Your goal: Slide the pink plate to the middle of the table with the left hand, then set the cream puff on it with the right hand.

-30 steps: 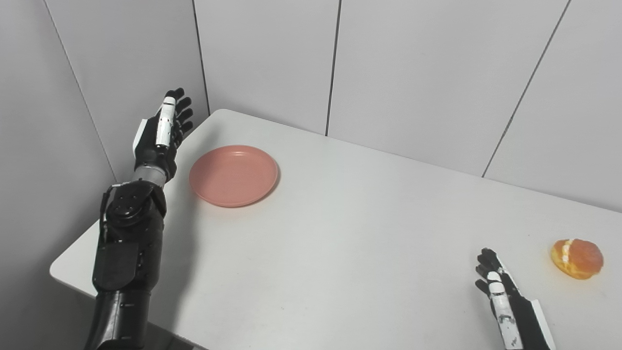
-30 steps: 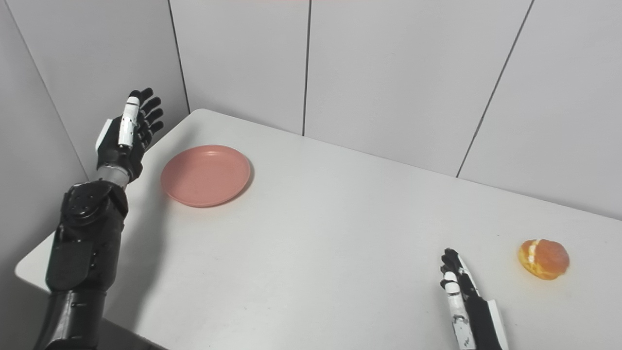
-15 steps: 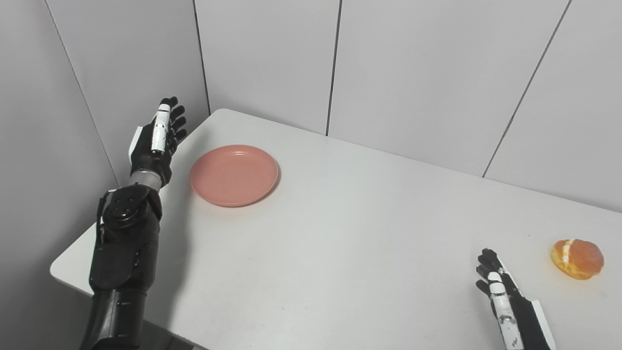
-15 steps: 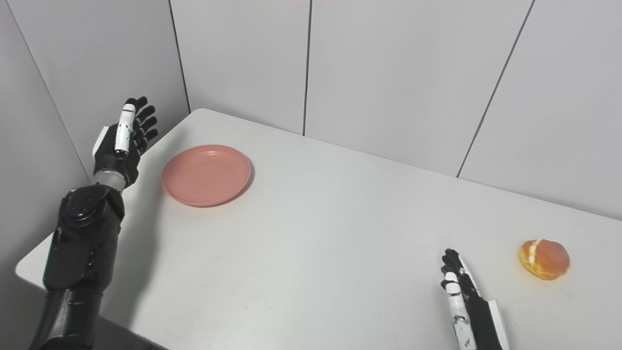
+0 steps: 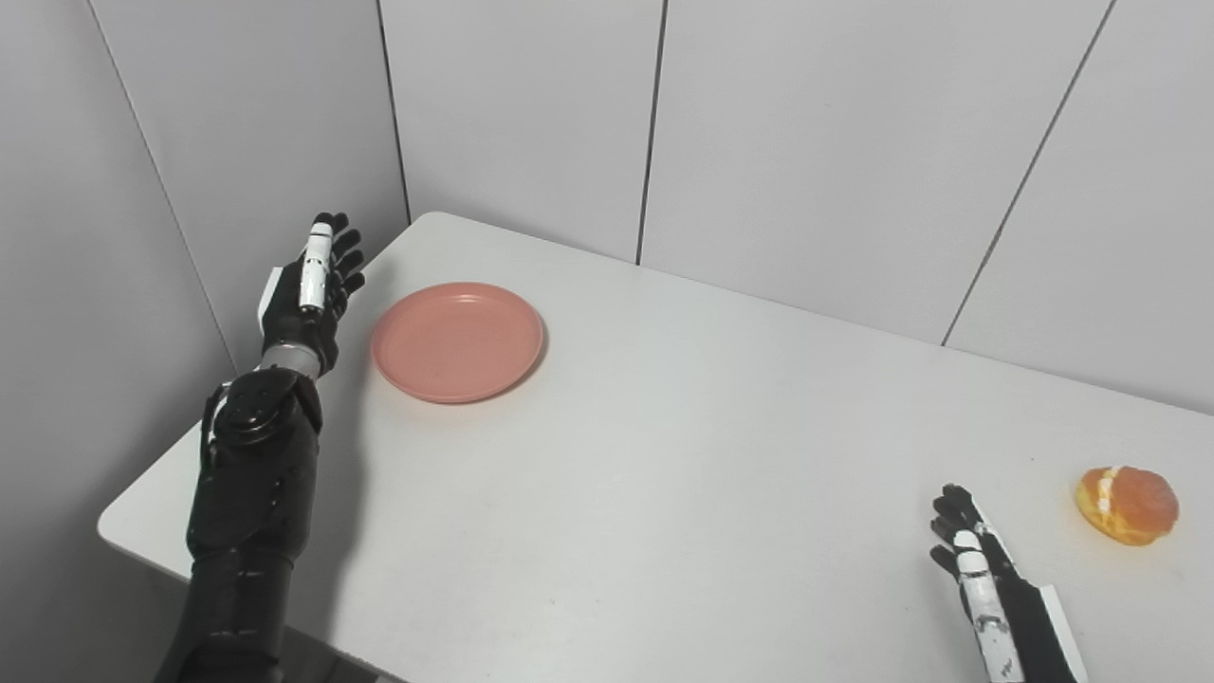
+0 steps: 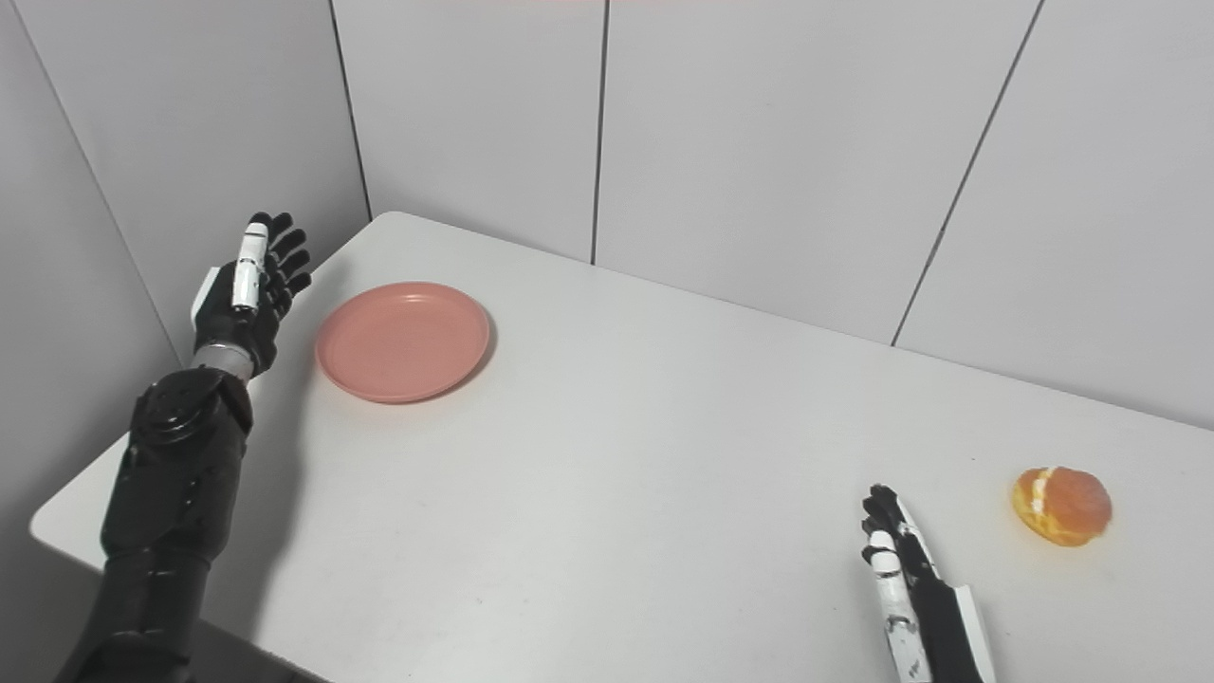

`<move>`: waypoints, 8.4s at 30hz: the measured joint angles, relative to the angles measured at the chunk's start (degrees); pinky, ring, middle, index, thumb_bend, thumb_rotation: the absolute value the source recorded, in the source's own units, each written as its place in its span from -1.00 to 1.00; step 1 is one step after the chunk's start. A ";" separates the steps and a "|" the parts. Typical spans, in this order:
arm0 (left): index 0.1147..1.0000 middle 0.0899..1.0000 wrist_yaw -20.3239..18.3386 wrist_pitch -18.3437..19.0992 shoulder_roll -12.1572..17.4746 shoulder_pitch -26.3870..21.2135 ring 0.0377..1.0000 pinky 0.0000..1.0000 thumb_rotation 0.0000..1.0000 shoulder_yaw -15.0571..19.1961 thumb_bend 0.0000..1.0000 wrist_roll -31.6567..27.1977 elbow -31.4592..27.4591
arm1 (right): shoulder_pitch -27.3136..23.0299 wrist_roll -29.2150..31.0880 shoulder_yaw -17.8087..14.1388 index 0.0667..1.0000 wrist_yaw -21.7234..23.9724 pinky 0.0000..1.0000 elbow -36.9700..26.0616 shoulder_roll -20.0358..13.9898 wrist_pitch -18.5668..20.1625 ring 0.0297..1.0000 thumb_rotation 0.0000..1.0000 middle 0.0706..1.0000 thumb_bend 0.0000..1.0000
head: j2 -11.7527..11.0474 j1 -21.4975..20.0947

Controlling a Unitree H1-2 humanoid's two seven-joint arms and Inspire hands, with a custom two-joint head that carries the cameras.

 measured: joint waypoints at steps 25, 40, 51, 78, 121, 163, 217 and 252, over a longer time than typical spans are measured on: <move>0.81 0.86 -1.42 -3.18 0.10 -3.28 0.88 0.90 1.00 -1.03 -0.33 -3.84 12.87 | 0.57 0.44 0.18 0.87 0.08 0.91 -1.55 0.14 1.52 0.89 1.00 0.87 -0.85 | 0.88 -0.44; 0.88 0.89 -2.48 -4.37 0.10 -4.25 0.91 0.88 1.00 -0.82 -0.33 -7.24 15.80 | 0.63 0.38 0.19 0.85 0.08 0.89 -1.96 0.12 2.88 0.88 1.00 0.86 -0.85 | 1.14 -0.44; 0.85 0.89 -3.14 -6.24 0.15 -4.37 0.91 0.92 1.00 -2.22 -0.36 -7.22 17.56 | 0.64 -0.14 0.33 0.82 -0.01 0.85 -1.97 0.08 2.90 0.86 1.00 0.83 -0.87 | 1.67 -1.05; 0.76 0.83 -4.81 -4.35 -5.60 -0.70 0.86 0.90 1.00 -12.51 -0.24 -5.16 7.19 | 0.59 0.15 0.68 0.84 0.00 0.89 -1.25 0.23 2.67 0.86 1.00 0.85 -0.81 | 3.34 -3.34; 0.75 0.80 -11.19 8.20 -17.45 6.83 0.82 0.83 1.00 -24.59 -0.20 -4.95 -13.38 | 0.40 -4.40 3.07 0.80 -1.28 0.74 -1.51 2.00 2.77 0.82 1.00 0.81 -0.62 | 6.42 -11.42; 0.78 0.82 -8.48 9.06 -21.83 16.51 0.85 0.88 1.00 -27.33 -0.13 0.13 -25.58 | -1.75 -9.46 2.05 0.78 -3.68 0.66 -6.09 3.21 5.00 0.77 1.00 0.78 -0.41 | 9.76 -24.42; 0.79 0.85 -13.82 -3.51 -17.41 16.44 0.88 0.92 1.00 -23.86 -0.10 -3.73 -17.26 | -24.70 -36.31 1.52 0.93 8.03 0.51 -0.18 -20.43 18.16 0.78 0.02 0.89 0.75 | 5.98 -43.86; 0.77 0.83 -13.77 -2.78 -16.19 16.44 0.86 0.89 1.00 -23.93 -0.10 -4.93 -17.42 | -29.69 -34.49 3.77 0.95 5.77 0.57 22.68 -22.15 17.68 0.81 -0.03 0.93 0.81 | 8.26 -43.24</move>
